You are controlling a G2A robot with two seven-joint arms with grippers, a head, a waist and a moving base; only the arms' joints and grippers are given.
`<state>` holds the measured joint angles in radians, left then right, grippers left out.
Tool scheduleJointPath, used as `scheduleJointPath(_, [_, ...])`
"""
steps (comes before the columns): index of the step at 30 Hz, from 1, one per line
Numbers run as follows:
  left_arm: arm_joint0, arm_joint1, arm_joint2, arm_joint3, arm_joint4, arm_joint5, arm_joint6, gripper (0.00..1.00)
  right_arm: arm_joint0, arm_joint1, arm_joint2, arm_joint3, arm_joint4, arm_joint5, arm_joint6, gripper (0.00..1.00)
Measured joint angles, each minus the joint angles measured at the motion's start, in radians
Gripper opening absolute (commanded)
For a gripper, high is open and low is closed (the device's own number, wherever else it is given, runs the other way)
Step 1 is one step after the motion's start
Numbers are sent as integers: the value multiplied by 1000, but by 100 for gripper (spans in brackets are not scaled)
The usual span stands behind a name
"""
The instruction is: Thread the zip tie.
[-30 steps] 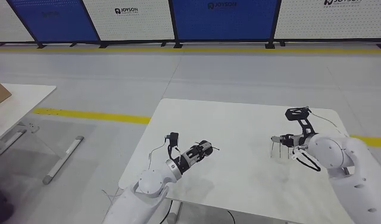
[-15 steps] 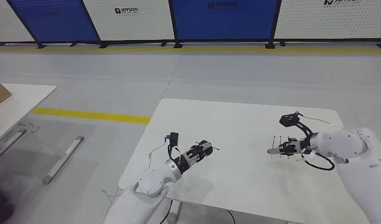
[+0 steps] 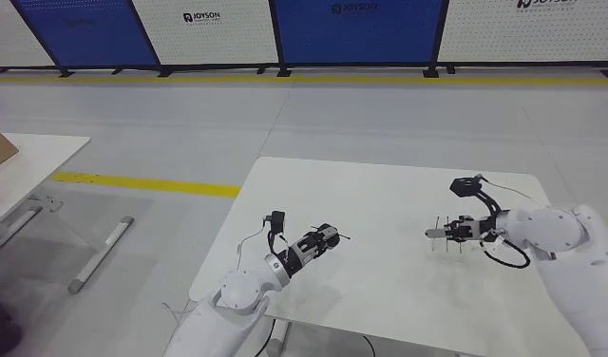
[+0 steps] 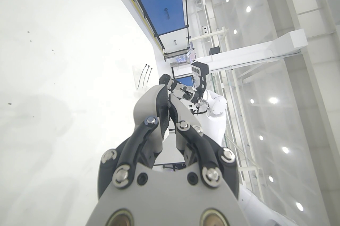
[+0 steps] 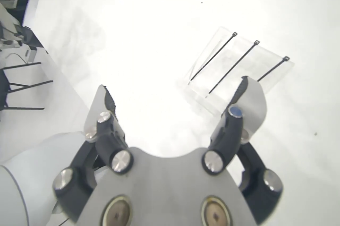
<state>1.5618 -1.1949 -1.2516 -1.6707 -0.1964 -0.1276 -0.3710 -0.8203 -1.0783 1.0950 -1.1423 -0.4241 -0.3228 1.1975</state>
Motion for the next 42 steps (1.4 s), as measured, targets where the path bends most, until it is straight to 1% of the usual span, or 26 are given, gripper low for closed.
scheduleJointPath(1, [0,0,0,0,0,0,0,0,3,-2,-5,9,-13,28,-24,100])
scheduleJointPath(3, [0,0,0,0,0,0,0,0,9,-7,-23,18,-27,71,-39,100])
scheduleJointPath(4, [0,0,0,0,0,0,0,0,17,-11,-38,22,-43,101,-47,100])
scheduleJointPath(6, [0,0,0,0,0,0,0,0,29,-18,-59,29,-56,127,-54,100])
scheduleJointPath(14, [0,0,0,0,0,0,0,0,36,-20,-65,32,-55,128,-58,100])
scheduleJointPath(17, [0,0,0,0,0,0,0,0,24,-20,-65,32,-49,127,-76,100])
scheduleJointPath(20, [0,0,0,0,0,0,0,0,32,-23,-67,46,-46,165,-90,100])
scheduleJointPath(25, [0,0,0,0,0,0,0,0,62,-36,-92,80,-42,226,-99,100])
scheduleJointPath(26, [0,0,0,0,0,0,0,0,68,-38,-97,89,-41,231,-97,86])
scheduleJointPath(28, [0,0,0,0,0,0,0,0,82,-43,-107,112,-43,250,-95,75])
scheduleJointPath(29, [0,0,0,0,0,0,0,0,88,-45,-111,121,-43,257,-95,63])
scheduleJointPath(30, [0,0,0,0,0,0,0,0,93,-47,-115,129,-42,261,-93,58])
scheduleJointPath(31, [0,0,0,0,0,0,0,0,98,-49,-119,141,-40,264,-91,49])
scheduleJointPath(32, [0,0,0,0,0,0,0,0,103,-50,-121,150,-39,266,-90,46])
scheduleJointPath(38, [0,0,0,0,0,0,0,0,125,-59,-140,191,-44,277,-78,45])
scheduleJointPath(40, [0,0,0,0,0,0,0,0,132,-62,-146,201,-46,283,-72,38])
scheduleJointPath(42, [0,0,0,0,0,0,0,0,137,-64,-152,211,-47,287,-65,39])
